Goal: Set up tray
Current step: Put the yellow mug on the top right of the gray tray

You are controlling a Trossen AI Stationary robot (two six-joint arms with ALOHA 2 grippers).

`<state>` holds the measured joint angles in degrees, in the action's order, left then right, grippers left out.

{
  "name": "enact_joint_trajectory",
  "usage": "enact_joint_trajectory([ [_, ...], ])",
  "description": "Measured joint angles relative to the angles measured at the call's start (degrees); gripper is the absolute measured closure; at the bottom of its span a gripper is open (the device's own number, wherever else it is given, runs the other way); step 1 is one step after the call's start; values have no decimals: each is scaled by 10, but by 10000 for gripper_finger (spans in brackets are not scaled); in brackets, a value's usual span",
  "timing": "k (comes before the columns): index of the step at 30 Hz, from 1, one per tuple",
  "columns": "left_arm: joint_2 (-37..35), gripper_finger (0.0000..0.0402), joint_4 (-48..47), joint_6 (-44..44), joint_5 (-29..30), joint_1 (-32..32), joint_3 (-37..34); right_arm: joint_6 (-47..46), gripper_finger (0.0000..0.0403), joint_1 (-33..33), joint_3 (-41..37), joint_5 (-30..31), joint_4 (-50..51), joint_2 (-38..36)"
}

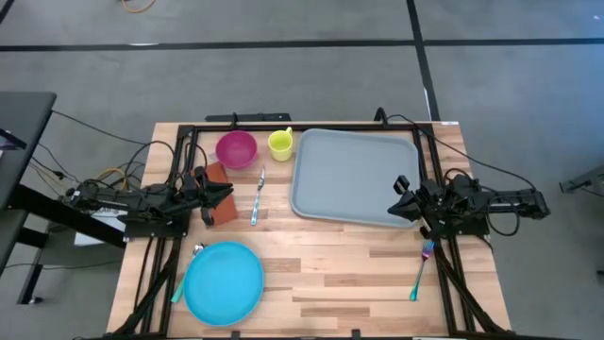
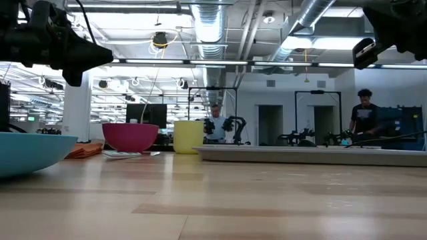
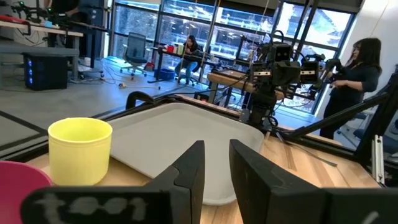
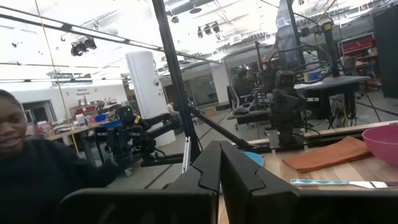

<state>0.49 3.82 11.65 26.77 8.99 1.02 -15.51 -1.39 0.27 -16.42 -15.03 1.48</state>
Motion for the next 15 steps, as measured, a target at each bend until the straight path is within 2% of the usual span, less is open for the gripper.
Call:
enact_joint_trajectory([
  [8, 0, 340, 9, -9, 17, 0, 0, 0, 403, 0, 0, 0, 0, 0],
  [15, 0, 340, 17, 13, 50, 0, 0, -45, 403, -1, 0, 0, 20, 0],
])
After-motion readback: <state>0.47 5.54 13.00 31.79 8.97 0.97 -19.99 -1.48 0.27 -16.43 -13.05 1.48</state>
